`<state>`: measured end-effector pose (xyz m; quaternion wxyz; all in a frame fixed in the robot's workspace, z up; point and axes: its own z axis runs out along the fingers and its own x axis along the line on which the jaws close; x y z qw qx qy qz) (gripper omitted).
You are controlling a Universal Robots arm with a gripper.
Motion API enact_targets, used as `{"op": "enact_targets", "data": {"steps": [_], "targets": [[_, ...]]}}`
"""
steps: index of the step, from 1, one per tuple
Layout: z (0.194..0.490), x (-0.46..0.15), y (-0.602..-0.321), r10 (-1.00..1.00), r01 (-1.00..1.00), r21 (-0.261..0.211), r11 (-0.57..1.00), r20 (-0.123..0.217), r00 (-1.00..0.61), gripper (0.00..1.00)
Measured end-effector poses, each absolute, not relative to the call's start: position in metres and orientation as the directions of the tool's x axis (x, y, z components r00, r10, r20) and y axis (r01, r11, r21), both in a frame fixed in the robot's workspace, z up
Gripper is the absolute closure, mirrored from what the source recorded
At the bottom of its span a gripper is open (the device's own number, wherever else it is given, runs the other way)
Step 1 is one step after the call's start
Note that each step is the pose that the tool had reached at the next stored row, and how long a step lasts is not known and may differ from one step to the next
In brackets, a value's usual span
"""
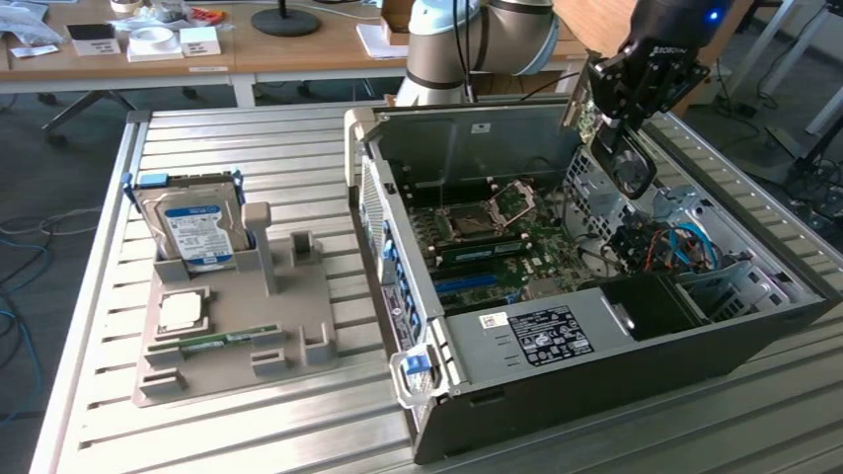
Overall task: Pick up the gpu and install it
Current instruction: 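Insert the gpu into the slot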
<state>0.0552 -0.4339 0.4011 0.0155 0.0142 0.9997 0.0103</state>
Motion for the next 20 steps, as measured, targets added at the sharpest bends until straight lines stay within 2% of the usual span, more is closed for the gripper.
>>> {"op": "enact_targets", "data": {"steps": [11,20], "targets": [[0.401,0.0552,-0.4339,0.021,0.021,0.021,1.0,-0.031,-0.999,0.73],[0.4001,0.0552,-0.4339,-0.127,-0.128,0.021,0.992,-0.031,-0.991,0.73]]}}
